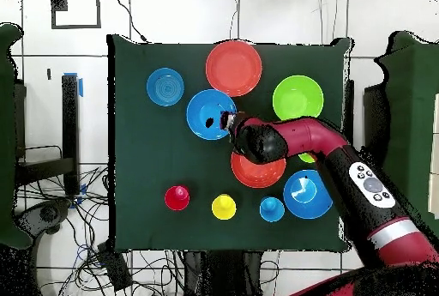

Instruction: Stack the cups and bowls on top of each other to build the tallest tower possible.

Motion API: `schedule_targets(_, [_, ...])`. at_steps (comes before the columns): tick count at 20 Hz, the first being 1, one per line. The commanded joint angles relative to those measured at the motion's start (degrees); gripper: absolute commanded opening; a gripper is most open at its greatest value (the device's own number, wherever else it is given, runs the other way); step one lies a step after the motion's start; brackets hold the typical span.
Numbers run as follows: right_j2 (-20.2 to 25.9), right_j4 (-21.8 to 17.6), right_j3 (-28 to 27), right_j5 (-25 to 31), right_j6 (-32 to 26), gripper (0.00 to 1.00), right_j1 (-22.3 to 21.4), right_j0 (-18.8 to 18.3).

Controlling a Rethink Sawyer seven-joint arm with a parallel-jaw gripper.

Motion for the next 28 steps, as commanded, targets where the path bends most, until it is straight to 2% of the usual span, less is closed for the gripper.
schedule_targets(1, [0.81,1.95,0.05,9.69,-13.7,1.0,-3.4,0.72])
schedule_targets(5, [1.91,3.75,0.33,10.58,-13.23,1.0,-6.07,-0.22])
schedule_targets(7, [1.84,4.28,0.22,9.61,-10.88,1.0,-7.35,-0.33])
schedule_targets(11, [-3.39,4.44,-1.88,-1.82,5.66,1.0,-9.19,2.61])
schedule_targets(13, [-6.65,5.26,-3.74,-3.53,10.82,1.0,-8.96,4.87])
schedule_targets(15, [-9.16,6.27,-6.28,-4.92,13.38,1.0,-7.5,6.69])
schedule_targets(19, [-13.52,10.32,-9.44,-4.31,14.88,1.0,-4.67,8.99])
schedule_targets(22, [-14.02,12.35,-9.32,-2.0,11.36,1.0,-4.52,8.67])
schedule_targets(25, [-13.69,12.79,-8.57,-0.83,6.64,1.0,-4.2,8.03])
schedule_targets(28, [-14.2,13.33,-8.5,-0.8,5.61,1.0,-4.62,8.69])
